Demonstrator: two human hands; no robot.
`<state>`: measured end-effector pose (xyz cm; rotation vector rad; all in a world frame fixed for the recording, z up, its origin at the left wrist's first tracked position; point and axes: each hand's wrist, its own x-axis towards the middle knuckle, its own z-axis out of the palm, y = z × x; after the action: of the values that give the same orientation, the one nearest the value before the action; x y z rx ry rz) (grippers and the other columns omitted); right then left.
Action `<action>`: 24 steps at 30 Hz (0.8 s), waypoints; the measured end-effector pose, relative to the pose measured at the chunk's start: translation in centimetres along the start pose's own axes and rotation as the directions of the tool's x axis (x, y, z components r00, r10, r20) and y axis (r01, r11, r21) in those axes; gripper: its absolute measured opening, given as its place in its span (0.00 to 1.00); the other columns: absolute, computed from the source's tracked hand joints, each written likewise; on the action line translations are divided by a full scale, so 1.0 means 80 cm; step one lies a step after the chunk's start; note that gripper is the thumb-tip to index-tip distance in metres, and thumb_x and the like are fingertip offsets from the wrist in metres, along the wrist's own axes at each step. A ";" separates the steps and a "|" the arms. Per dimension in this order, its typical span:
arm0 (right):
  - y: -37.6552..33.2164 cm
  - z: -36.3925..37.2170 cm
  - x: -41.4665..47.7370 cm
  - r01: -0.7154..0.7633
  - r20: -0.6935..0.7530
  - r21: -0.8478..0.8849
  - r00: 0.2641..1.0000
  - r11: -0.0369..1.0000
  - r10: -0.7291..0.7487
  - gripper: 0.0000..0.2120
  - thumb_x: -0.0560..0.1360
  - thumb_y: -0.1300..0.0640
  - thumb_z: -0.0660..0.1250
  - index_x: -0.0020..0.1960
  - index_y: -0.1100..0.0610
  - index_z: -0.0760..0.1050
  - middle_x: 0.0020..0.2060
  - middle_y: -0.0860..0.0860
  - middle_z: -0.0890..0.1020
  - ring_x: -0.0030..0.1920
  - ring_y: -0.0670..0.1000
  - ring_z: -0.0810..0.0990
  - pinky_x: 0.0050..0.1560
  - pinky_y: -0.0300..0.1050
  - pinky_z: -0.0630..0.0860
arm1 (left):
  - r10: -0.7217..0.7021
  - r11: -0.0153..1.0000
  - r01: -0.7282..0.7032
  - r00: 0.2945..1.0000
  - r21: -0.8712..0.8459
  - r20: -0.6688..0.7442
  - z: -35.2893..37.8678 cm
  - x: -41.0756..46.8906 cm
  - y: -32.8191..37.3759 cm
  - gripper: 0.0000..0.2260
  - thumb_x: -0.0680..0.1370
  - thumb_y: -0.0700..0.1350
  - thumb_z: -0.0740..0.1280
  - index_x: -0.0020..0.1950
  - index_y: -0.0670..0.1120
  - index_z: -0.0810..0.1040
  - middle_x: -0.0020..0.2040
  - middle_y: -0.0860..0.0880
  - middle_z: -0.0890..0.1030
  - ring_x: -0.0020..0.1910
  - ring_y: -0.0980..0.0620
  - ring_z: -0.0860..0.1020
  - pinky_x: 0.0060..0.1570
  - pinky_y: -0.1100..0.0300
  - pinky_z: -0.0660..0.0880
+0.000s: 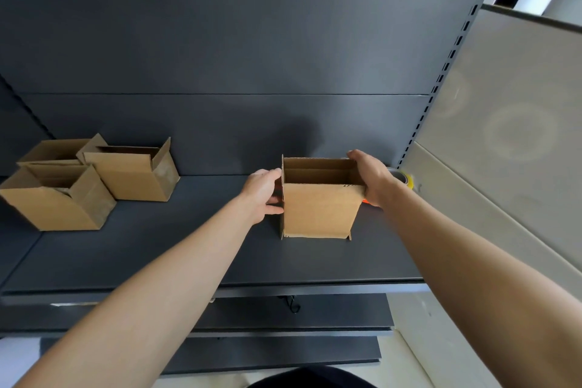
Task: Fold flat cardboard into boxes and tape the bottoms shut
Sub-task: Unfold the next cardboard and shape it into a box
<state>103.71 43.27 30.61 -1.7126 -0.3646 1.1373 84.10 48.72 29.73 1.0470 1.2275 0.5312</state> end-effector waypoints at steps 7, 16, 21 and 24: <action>0.000 -0.015 0.005 -0.057 0.108 0.030 0.993 0.998 0.054 0.17 0.72 0.47 0.66 0.56 0.55 0.74 0.49 0.57 0.80 0.44 0.58 0.81 0.50 0.53 0.79 | -0.056 0.997 0.060 0.995 -0.050 0.087 -0.004 0.000 0.007 0.14 0.79 0.51 0.65 0.62 0.47 0.72 0.53 0.44 0.78 0.50 0.42 0.78 0.54 0.41 0.76; -0.001 -0.014 0.003 -0.005 0.058 -0.162 0.998 0.987 0.014 0.20 0.70 0.50 0.75 0.54 0.60 0.76 0.48 0.57 0.83 0.39 0.57 0.84 0.35 0.47 0.82 | -0.066 0.997 0.061 0.990 0.041 0.126 0.002 0.001 0.003 0.24 0.72 0.42 0.74 0.62 0.46 0.65 0.60 0.44 0.72 0.61 0.41 0.72 0.61 0.38 0.72; 0.001 -0.008 0.004 0.025 0.064 -0.238 0.998 0.971 -0.010 0.23 0.66 0.48 0.77 0.54 0.60 0.78 0.49 0.57 0.84 0.45 0.59 0.85 0.48 0.54 0.82 | -0.021 1.000 0.020 0.991 0.013 0.129 0.002 -0.001 -0.002 0.26 0.72 0.42 0.74 0.63 0.47 0.65 0.61 0.44 0.73 0.61 0.41 0.74 0.60 0.36 0.71; -0.001 -0.009 0.005 0.029 0.053 -0.291 0.999 0.956 -0.014 0.26 0.65 0.47 0.78 0.57 0.61 0.77 0.50 0.56 0.83 0.47 0.58 0.84 0.49 0.54 0.82 | 0.037 0.999 -0.035 0.994 -0.019 0.100 0.005 0.001 -0.006 0.24 0.71 0.41 0.74 0.61 0.50 0.66 0.60 0.44 0.75 0.60 0.42 0.75 0.60 0.35 0.71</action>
<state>104.56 43.21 30.53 -1.9328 -0.6065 1.1561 84.42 48.45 29.27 1.0708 1.1158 0.5103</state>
